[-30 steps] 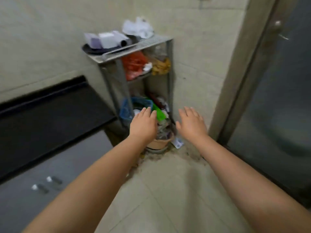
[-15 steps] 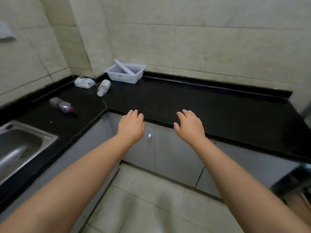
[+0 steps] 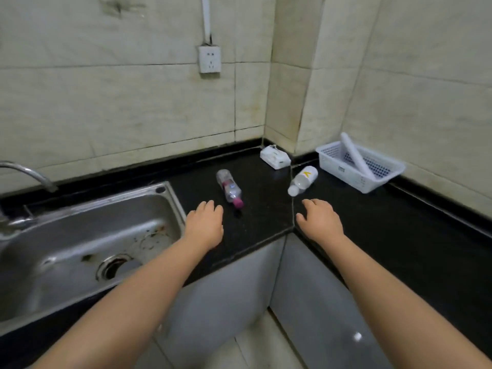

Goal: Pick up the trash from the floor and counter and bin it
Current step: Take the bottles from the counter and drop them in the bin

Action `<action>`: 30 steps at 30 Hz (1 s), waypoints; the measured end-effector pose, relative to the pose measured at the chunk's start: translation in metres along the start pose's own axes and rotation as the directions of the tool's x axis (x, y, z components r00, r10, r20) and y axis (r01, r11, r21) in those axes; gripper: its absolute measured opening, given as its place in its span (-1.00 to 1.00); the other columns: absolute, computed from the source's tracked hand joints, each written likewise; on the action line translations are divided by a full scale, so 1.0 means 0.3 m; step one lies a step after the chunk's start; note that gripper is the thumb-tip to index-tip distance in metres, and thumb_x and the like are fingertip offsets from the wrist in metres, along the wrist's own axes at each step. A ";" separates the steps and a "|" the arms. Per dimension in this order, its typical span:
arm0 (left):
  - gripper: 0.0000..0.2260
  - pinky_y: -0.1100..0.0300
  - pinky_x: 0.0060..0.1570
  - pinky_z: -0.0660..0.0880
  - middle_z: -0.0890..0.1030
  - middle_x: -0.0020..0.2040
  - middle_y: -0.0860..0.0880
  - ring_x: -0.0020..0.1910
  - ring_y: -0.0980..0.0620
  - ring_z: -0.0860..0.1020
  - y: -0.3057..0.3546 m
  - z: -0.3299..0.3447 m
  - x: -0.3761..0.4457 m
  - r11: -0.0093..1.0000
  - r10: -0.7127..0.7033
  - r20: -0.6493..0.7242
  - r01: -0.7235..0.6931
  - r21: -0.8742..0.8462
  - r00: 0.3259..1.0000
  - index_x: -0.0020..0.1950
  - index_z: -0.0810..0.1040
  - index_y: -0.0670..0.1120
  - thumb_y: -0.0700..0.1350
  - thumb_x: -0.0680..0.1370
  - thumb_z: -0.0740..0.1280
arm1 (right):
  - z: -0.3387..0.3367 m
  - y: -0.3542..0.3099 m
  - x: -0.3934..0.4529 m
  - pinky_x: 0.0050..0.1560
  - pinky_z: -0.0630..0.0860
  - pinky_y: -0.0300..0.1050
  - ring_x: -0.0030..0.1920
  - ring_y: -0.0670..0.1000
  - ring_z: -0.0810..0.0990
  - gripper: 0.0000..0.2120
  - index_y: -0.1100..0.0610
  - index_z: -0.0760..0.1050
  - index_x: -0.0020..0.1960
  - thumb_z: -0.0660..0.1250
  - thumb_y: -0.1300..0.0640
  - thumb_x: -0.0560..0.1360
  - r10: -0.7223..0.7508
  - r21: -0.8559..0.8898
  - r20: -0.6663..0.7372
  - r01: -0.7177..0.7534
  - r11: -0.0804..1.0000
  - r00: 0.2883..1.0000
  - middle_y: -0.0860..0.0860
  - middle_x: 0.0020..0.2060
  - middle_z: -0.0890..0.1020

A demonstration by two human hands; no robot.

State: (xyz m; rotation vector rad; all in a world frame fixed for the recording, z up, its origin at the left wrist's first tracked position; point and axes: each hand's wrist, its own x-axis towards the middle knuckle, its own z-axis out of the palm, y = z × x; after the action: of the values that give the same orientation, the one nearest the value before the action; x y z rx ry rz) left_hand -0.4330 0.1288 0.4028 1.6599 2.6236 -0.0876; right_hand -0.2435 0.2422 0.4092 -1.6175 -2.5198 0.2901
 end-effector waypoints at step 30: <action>-0.54 0.06 0.25 0.36 0.36 0.36 -0.13 0.34 -0.11 0.30 0.119 0.148 1.297 0.754 0.598 0.215 -0.633 0.178 0.772 0.46 0.18 -0.11 -0.14 0.59 0.22 | 0.263 0.095 1.117 -0.02 0.54 0.13 0.14 0.32 0.49 -0.56 0.25 0.40 0.29 0.35 0.30 0.42 -0.056 -0.241 0.141 0.089 0.966 0.988 0.30 0.18 0.45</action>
State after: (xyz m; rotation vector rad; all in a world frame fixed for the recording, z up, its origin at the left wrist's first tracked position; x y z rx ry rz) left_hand -0.5673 0.4918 0.3341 2.4075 1.8823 -0.5001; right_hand -0.3745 0.5514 0.3286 -1.6322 -2.8062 0.0794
